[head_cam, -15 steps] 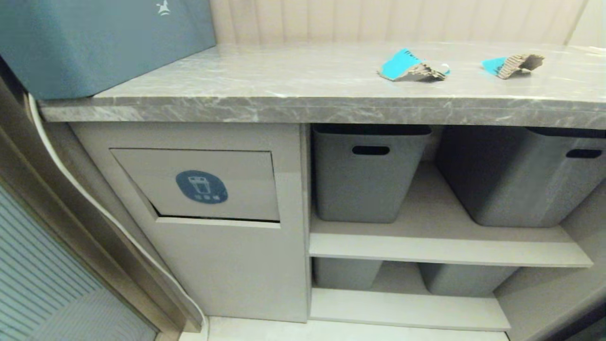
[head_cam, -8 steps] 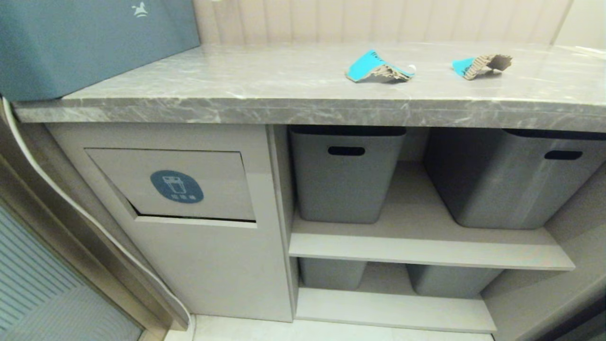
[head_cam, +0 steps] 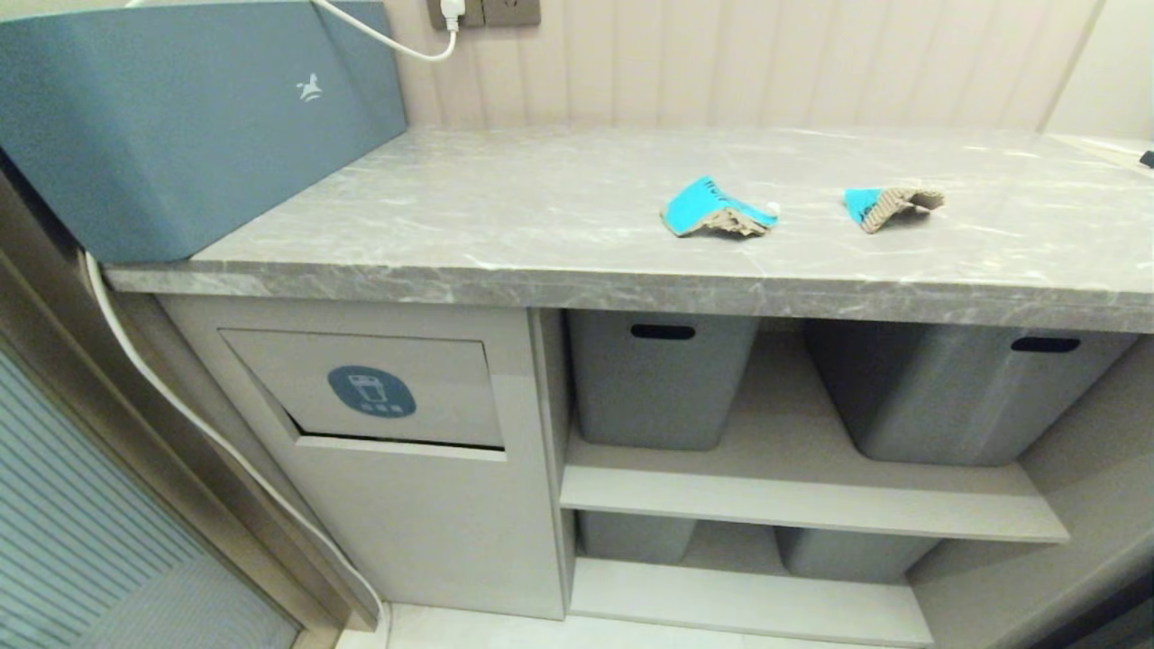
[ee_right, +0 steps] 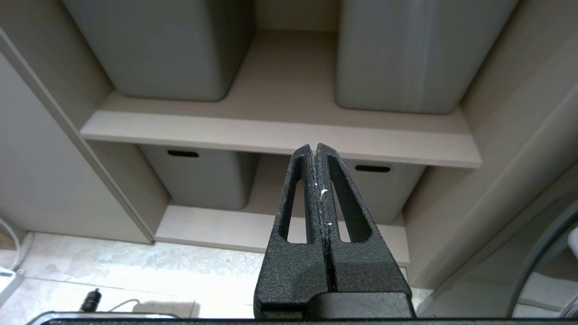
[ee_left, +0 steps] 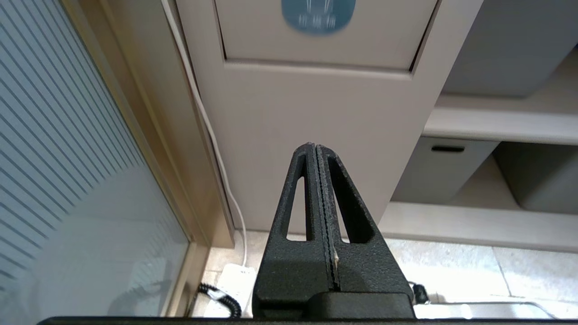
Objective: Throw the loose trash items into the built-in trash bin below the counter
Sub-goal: Pick up the garbage
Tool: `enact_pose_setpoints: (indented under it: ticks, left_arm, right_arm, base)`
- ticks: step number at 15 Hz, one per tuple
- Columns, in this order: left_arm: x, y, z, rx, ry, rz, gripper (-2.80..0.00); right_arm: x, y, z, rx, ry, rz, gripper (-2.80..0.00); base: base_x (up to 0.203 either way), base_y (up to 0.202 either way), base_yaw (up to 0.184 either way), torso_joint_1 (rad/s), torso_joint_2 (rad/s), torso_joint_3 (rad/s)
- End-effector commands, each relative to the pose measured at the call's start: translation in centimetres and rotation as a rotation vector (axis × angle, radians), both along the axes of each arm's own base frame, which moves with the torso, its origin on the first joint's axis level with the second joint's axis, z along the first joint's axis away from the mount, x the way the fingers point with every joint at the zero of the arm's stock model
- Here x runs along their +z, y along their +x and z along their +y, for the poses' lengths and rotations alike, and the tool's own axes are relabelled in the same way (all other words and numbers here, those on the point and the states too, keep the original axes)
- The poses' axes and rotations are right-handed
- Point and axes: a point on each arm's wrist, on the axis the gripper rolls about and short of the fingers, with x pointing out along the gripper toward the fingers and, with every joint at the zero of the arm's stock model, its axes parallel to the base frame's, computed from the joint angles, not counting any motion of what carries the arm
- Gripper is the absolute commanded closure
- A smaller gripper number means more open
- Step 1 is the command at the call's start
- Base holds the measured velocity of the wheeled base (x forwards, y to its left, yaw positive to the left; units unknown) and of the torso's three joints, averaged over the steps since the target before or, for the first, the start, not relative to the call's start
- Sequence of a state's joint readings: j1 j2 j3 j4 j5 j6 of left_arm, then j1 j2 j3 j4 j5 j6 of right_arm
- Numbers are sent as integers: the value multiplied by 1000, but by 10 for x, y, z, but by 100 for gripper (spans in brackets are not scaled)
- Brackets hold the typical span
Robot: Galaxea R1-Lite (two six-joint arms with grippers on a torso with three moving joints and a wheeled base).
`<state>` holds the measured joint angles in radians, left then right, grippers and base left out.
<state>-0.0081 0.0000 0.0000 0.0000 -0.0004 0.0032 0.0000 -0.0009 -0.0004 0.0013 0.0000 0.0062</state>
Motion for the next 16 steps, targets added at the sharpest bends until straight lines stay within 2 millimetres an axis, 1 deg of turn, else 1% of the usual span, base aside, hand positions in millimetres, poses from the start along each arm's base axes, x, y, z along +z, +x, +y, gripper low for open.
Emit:
enact_pose_setpoints:
  ticks: [1, 9, 16]
  left_arm:
    - [0, 0, 0, 1, 1, 3, 0]
    - [0, 0, 0, 1, 1, 3, 0]
    - [-1, 0, 0, 1, 1, 5, 0]
  right_arm:
    - [0, 0, 0, 1, 0, 0, 0]
    - [0, 0, 0, 2, 0, 0, 0]
    - [0, 0, 0, 0, 0, 0, 0]
  base:
    - [0, 0, 0, 178, -481, -286]
    - [0, 0, 0, 196, -478, -280]
    - [0, 0, 0, 229, -508, -281]
